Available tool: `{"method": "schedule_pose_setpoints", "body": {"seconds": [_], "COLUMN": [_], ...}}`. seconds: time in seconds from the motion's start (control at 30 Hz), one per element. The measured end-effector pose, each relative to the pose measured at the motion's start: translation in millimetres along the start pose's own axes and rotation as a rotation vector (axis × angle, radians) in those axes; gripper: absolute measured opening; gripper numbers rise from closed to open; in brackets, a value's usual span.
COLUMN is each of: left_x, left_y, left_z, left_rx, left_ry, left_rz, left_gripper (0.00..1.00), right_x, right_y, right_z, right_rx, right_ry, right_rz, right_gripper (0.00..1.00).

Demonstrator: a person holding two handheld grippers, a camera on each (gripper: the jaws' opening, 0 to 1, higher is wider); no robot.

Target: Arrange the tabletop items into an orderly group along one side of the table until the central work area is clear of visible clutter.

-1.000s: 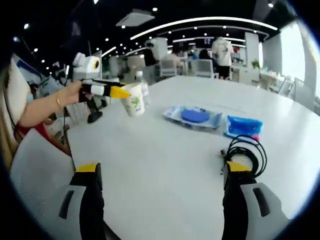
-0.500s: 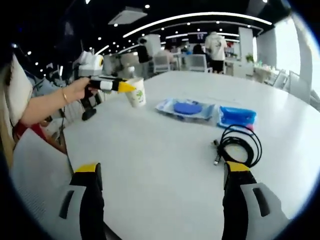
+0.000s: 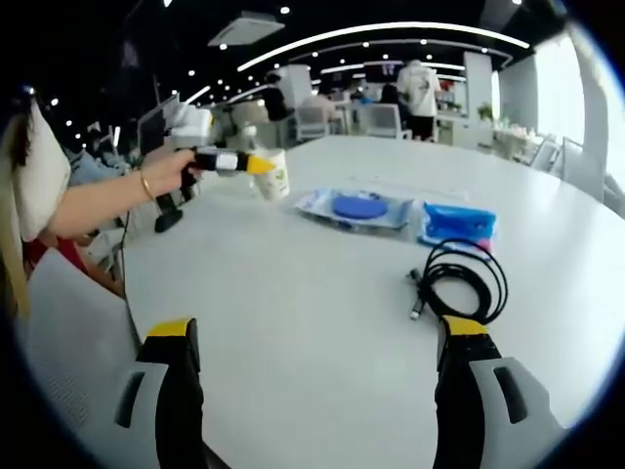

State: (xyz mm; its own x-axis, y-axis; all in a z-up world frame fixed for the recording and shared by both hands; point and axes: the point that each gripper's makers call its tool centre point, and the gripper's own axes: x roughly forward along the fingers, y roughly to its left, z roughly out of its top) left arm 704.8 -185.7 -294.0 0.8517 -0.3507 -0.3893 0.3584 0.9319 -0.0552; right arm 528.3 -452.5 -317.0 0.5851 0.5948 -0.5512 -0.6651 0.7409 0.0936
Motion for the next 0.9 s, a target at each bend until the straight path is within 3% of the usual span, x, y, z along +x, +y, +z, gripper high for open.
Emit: {"method": "schedule_pose_setpoints", "body": {"seconds": [0.37, 0.53, 0.67, 0.9], "left_x": [21, 27, 31, 37], "left_y": [15.8, 24.7, 27.6, 31.7], "left_z": [-10.1, -15.9, -17.6, -21.0], "left_rx": [-0.003, -0.063, -0.029, -0.05], "left_ry": [0.017, 0.02, 0.024, 0.026], "left_rz": [0.053, 0.085, 0.114, 0.123], "left_gripper": [0.45, 0.45, 0.46, 0.46], "right_x": [1, 1, 1, 1], "right_y": [2, 1, 1, 1], "right_z": [-3.8, -6.2, -6.9, -7.9], "right_rx": [0.004, 0.008, 0.007, 0.009], "right_ry": [0.01, 0.015, 0.019, 0.023], "right_rz": [0.012, 0.012, 0.015, 0.015], "right_gripper": [0.99, 0.99, 0.99, 0.99]}}
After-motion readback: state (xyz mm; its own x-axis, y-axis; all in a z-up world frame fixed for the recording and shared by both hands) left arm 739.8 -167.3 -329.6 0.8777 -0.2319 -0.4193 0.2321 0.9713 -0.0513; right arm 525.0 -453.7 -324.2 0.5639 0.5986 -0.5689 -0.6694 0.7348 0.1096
